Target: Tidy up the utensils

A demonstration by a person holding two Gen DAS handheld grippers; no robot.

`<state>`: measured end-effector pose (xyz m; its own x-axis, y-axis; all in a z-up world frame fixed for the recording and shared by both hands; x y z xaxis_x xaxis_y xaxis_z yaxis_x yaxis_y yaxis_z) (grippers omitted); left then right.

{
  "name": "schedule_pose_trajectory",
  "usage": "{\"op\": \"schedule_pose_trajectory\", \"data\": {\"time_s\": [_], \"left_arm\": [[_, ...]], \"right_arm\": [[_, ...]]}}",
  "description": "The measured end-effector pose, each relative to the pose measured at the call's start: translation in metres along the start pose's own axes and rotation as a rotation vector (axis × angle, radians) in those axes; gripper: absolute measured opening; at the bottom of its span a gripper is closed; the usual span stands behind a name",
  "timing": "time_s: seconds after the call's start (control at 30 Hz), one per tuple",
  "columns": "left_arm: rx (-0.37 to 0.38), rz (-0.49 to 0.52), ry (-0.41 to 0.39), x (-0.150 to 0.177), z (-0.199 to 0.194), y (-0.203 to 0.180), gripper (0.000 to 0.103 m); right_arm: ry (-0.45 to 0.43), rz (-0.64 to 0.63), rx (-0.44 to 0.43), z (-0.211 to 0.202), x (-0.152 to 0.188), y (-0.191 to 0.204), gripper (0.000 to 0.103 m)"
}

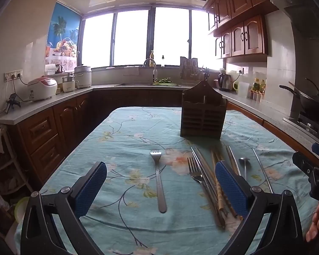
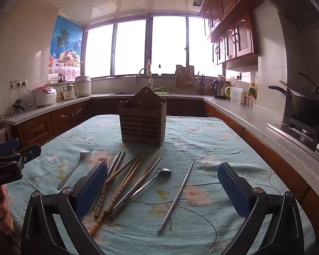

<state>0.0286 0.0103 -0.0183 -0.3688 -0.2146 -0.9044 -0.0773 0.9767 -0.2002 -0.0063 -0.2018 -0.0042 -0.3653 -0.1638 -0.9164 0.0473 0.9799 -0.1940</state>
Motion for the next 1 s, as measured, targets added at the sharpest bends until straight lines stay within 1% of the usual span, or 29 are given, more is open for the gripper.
{"op": "schedule_pose_trajectory", "data": {"time_s": [0.03, 0.07, 0.27, 0.33, 0.67, 1.0], "left_arm": [[-0.006, 0.005, -0.014, -0.0002, -0.0068, -0.0022, 0.102], [-0.006, 0.004, -0.016, -0.0007, -0.0079, -0.0022, 0.102], [0.002, 0.015, -0.023, -0.0033, -0.0153, -0.0045, 0.102], [0.002, 0.014, -0.022, 0.0008, -0.0117, -0.0041, 0.102], [-0.004, 0.019, -0.041, -0.0011, -0.0147, -0.005, 0.102], [0.002, 0.021, -0.042, -0.0018, -0.015, -0.0068, 0.102]], "right_arm": [[0.002, -0.004, 0.005, -0.0001, -0.0008, 0.0013, 0.103], [0.0, -0.015, 0.011, -0.001, -0.0011, 0.0062, 0.103], [-0.001, -0.007, 0.009, -0.0015, 0.0002, 0.005, 0.103], [-0.004, -0.004, 0.01, -0.002, 0.0005, 0.0044, 0.103], [-0.04, 0.011, 0.002, -0.0068, 0.0007, 0.0014, 0.103], [-0.041, 0.016, -0.005, -0.0075, 0.0, 0.0008, 0.103]]}}
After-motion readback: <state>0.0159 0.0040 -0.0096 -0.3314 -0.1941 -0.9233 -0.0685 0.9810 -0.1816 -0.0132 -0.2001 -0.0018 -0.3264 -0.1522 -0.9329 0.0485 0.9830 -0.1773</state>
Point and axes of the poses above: each gripper's, at about its wrist camera, not at the fingertips, and z roughly the way its jaws point, y to its left, x to its underside, the point moved 3 cm from there along z, roughly the way its jaws point, and after that the axes turned 9 degrees about -z, right-handed, at the moved point
